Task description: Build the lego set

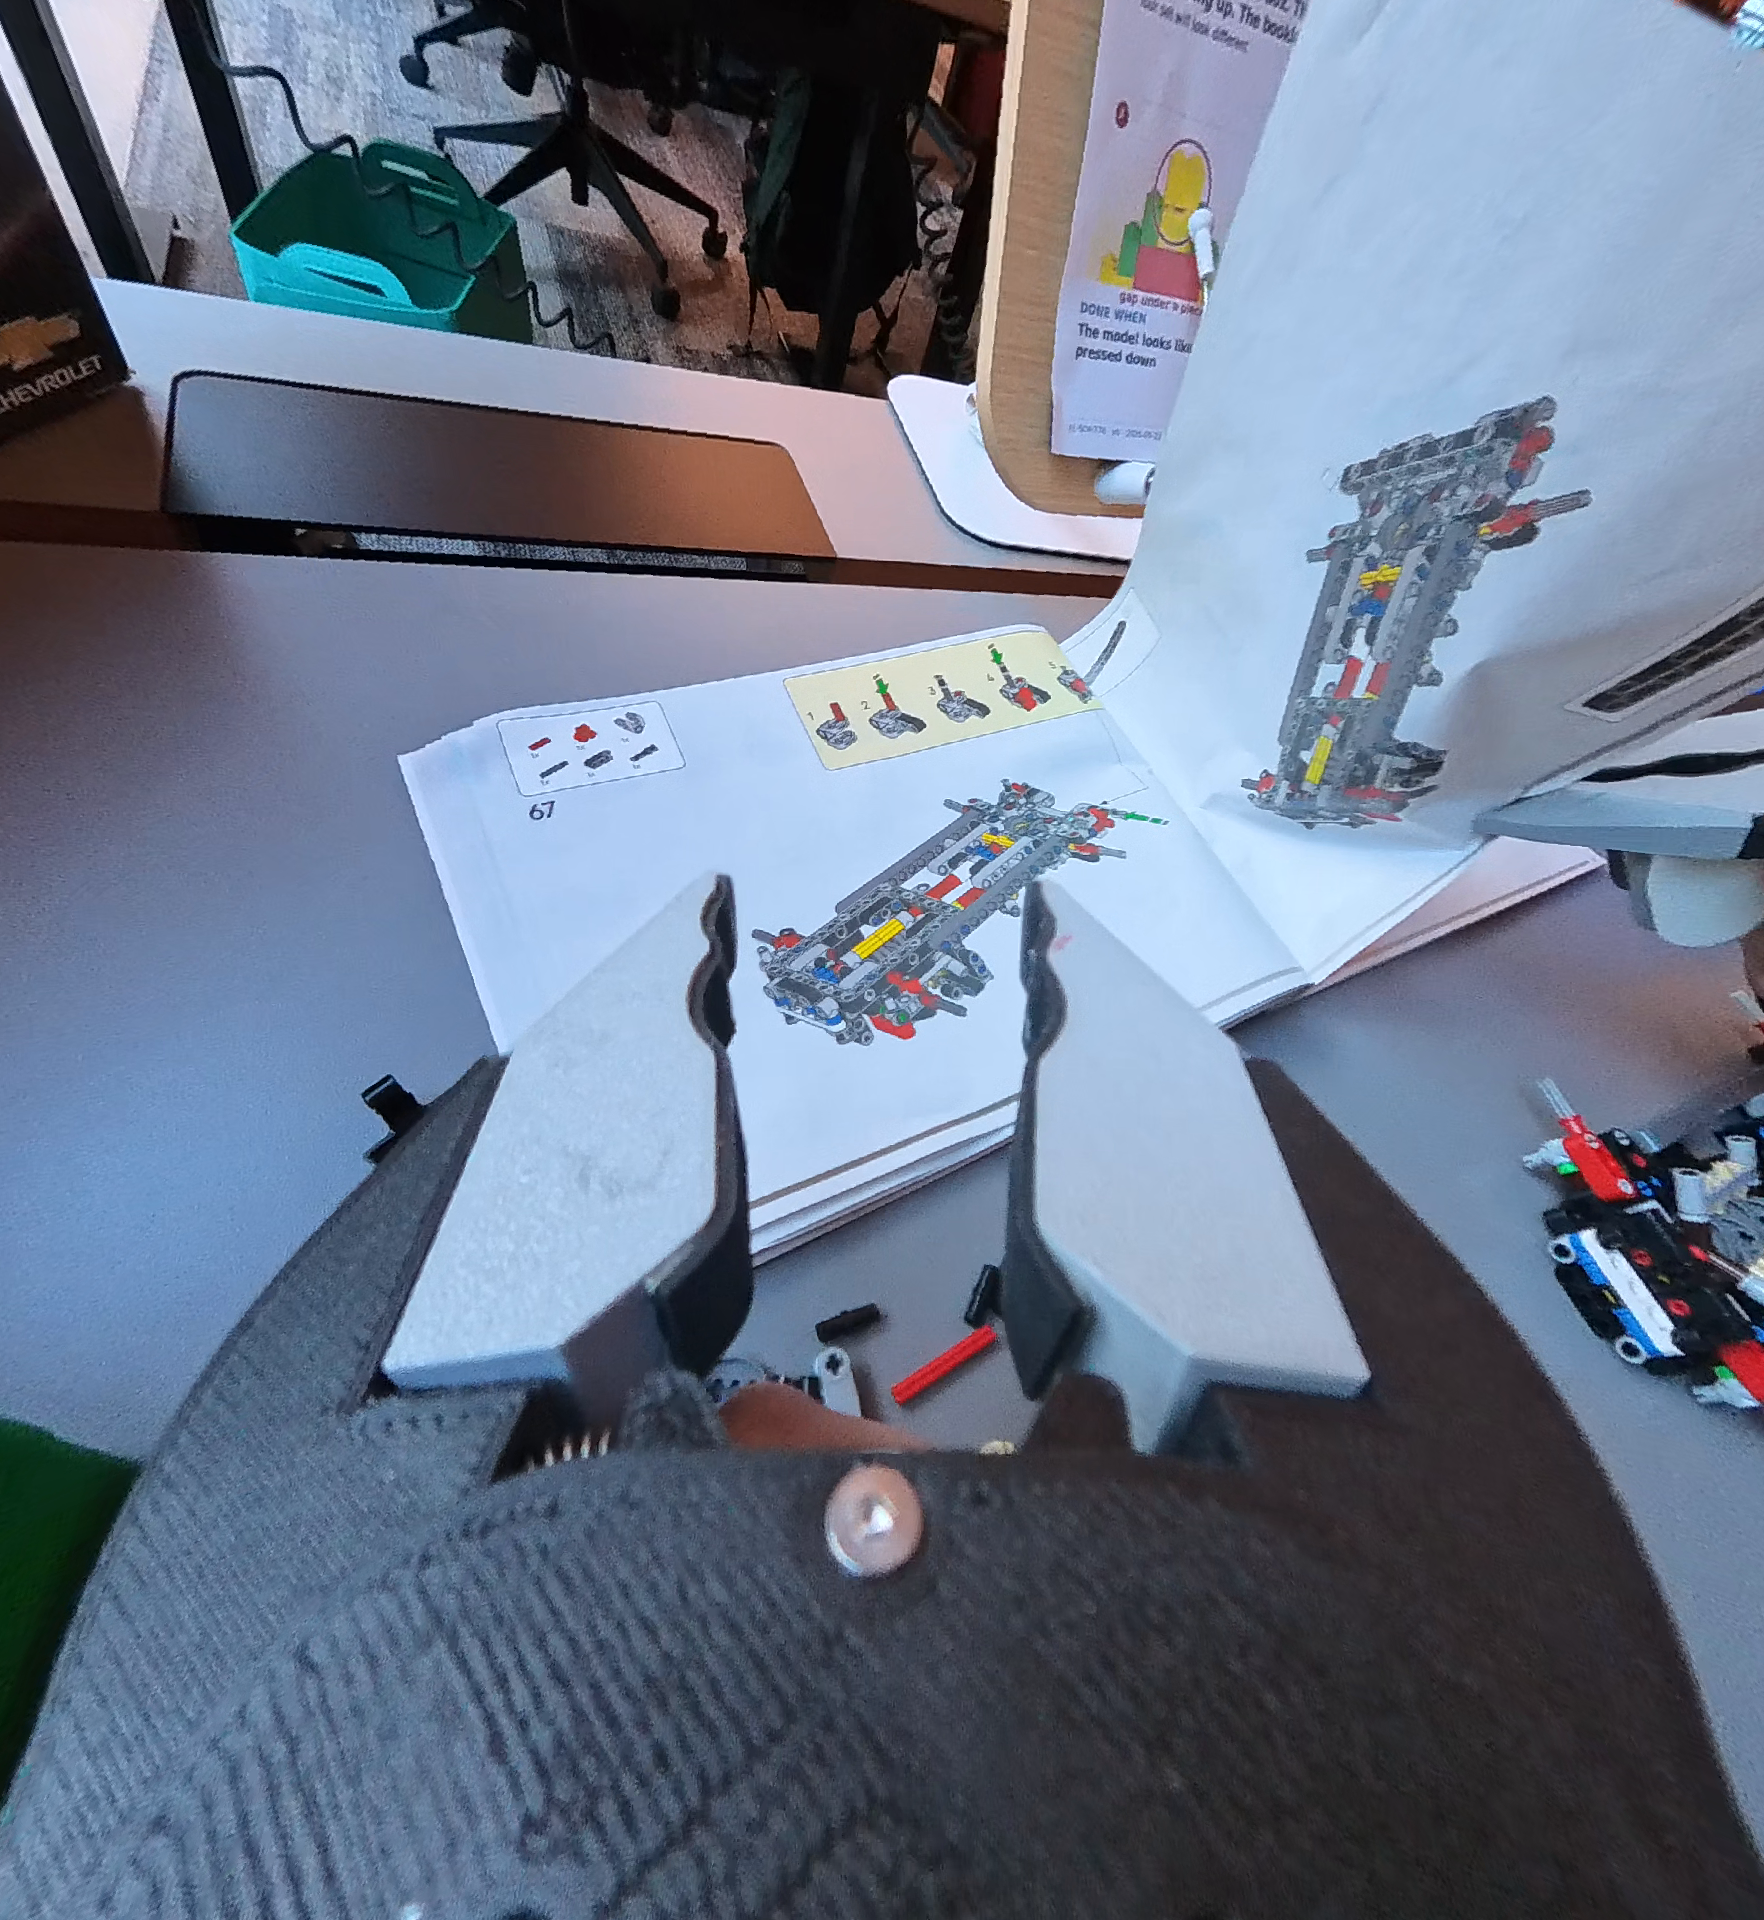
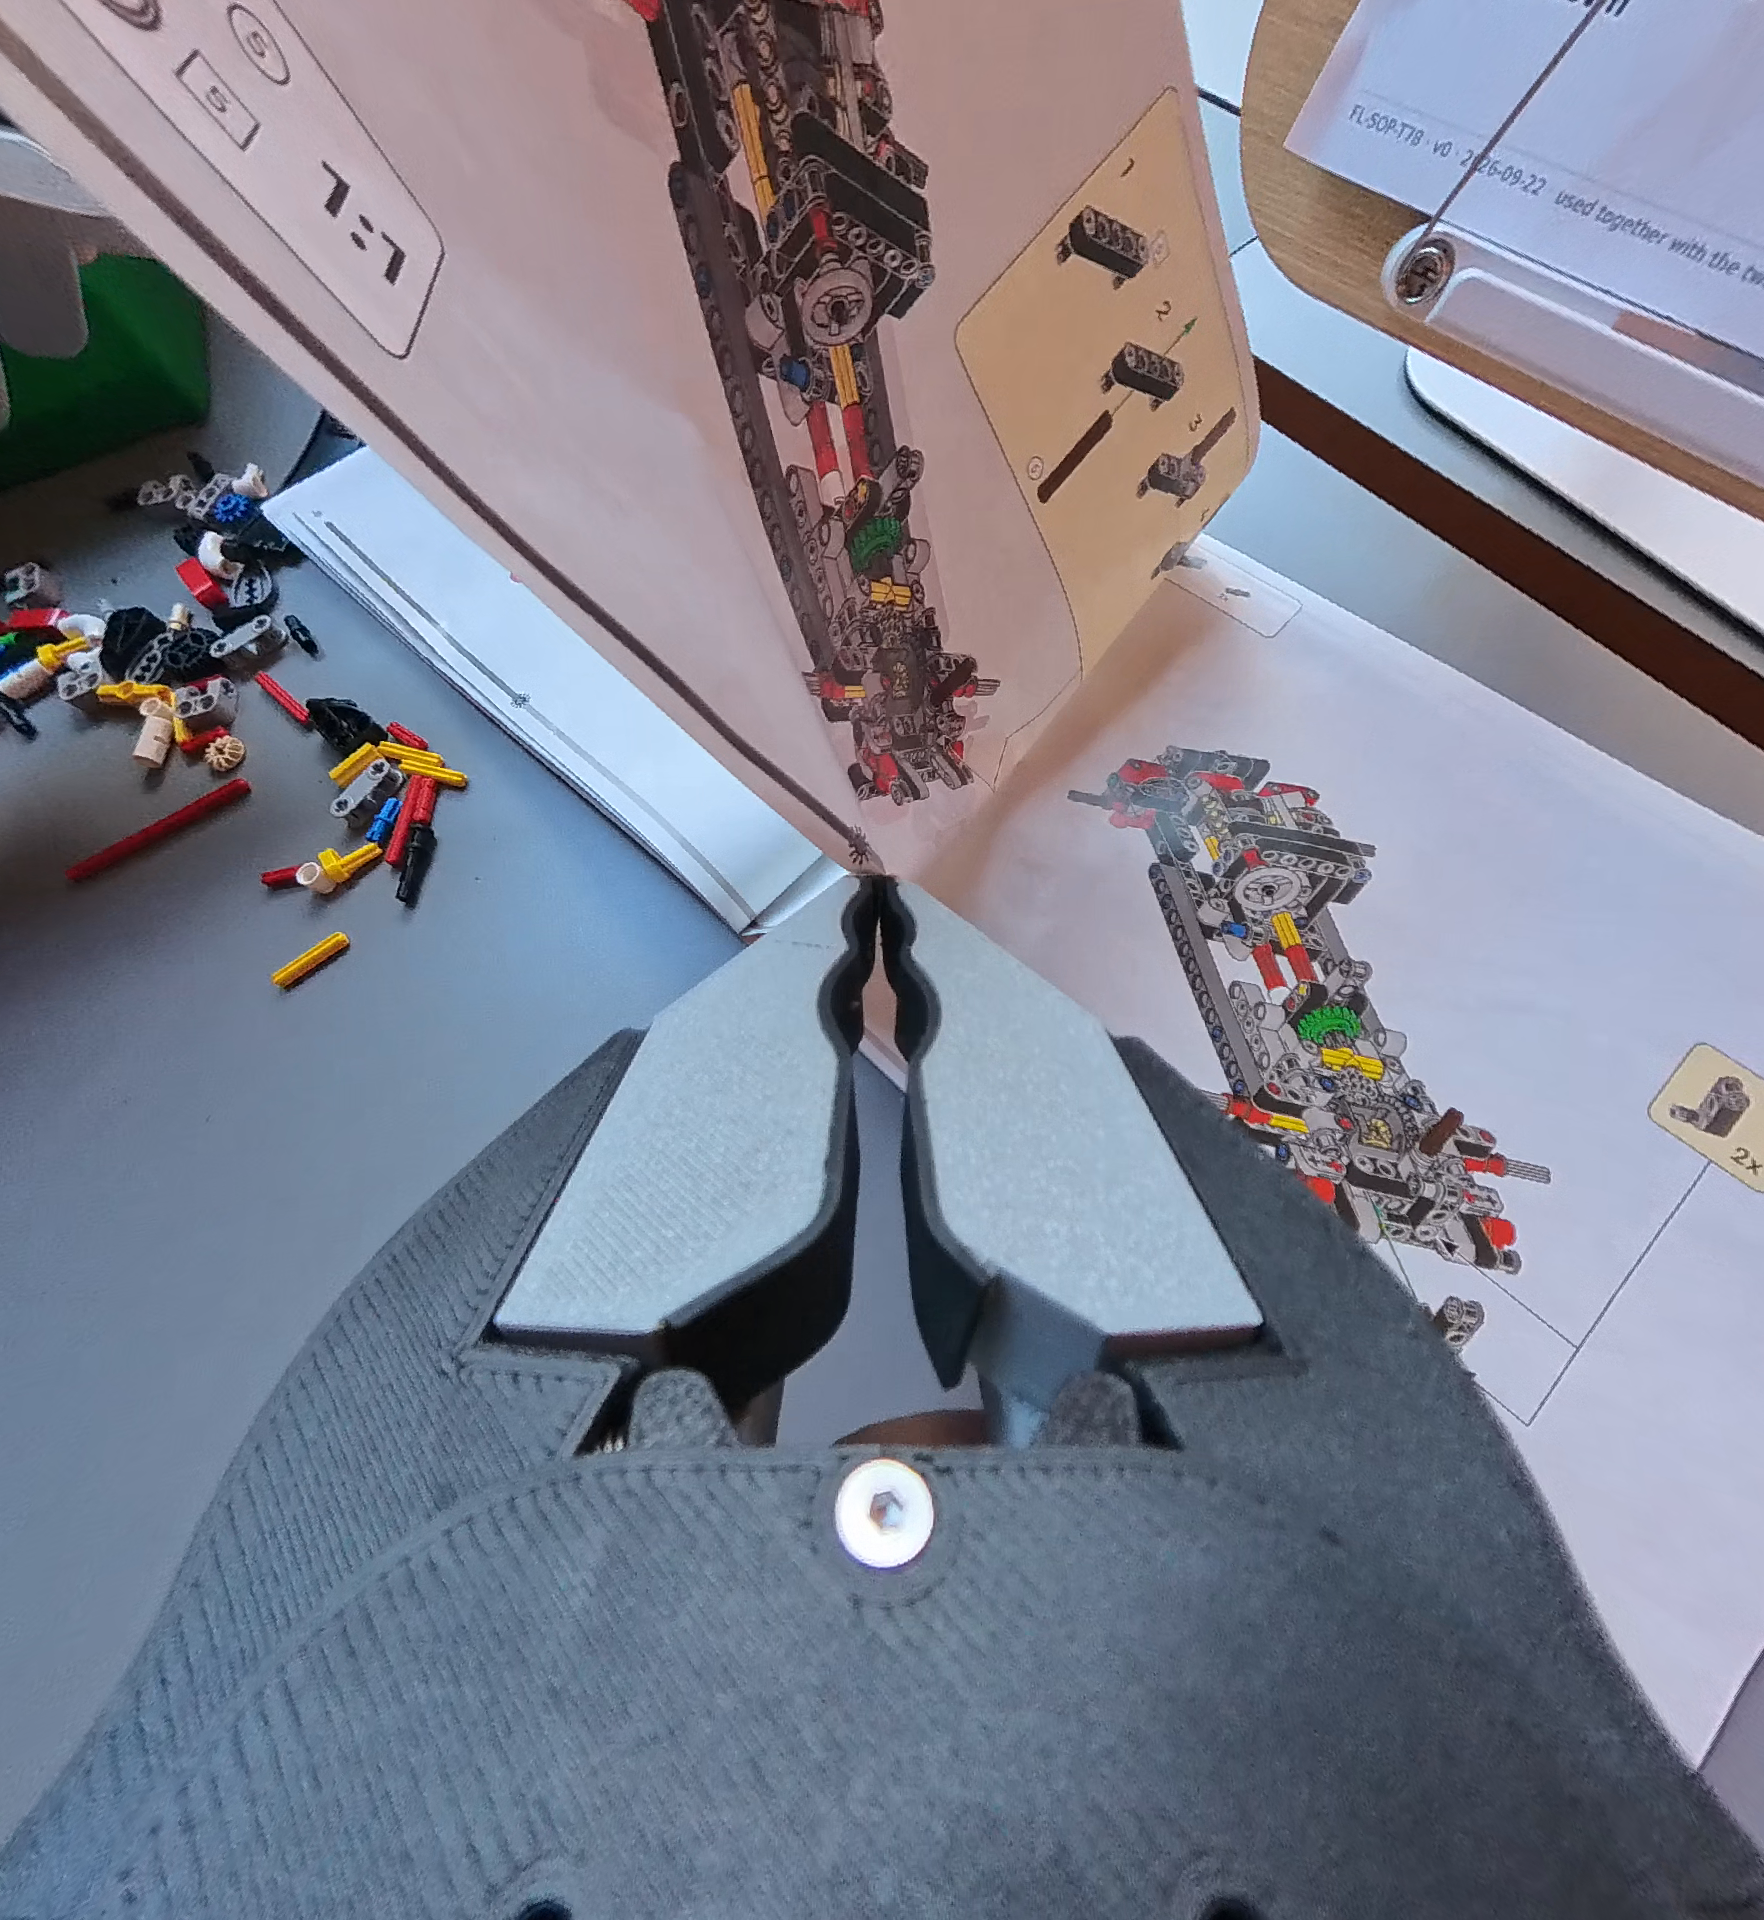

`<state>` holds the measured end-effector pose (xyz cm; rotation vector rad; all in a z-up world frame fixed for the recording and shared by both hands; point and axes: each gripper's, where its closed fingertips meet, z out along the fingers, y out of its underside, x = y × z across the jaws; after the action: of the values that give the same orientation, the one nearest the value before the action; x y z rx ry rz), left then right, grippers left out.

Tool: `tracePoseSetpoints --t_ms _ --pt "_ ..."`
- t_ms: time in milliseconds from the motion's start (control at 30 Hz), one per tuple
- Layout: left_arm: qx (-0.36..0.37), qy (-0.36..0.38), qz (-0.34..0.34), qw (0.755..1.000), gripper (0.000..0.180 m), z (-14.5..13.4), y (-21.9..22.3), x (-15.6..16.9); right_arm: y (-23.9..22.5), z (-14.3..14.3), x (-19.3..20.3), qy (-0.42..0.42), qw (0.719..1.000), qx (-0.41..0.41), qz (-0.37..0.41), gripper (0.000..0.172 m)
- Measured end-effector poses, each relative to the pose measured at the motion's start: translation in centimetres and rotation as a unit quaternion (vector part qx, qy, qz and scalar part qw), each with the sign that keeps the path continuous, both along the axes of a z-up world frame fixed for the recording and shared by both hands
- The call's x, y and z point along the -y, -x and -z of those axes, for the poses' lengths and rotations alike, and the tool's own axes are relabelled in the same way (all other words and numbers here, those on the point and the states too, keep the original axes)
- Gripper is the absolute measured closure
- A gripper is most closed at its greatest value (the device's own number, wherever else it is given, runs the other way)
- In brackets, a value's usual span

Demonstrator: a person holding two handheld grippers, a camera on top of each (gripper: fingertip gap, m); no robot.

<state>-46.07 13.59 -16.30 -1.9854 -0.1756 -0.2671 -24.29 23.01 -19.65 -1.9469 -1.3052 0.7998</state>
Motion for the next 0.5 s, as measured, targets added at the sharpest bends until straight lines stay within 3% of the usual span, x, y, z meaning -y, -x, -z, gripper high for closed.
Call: tracePoseSetpoints --t_ms 500 --pt "0.001 0.001 -0.03 1.0 0.128 0.0 1.7 0.4 0.3 -0.2 0.1 0.002 1.0 -0.008 -0.007 0.172"
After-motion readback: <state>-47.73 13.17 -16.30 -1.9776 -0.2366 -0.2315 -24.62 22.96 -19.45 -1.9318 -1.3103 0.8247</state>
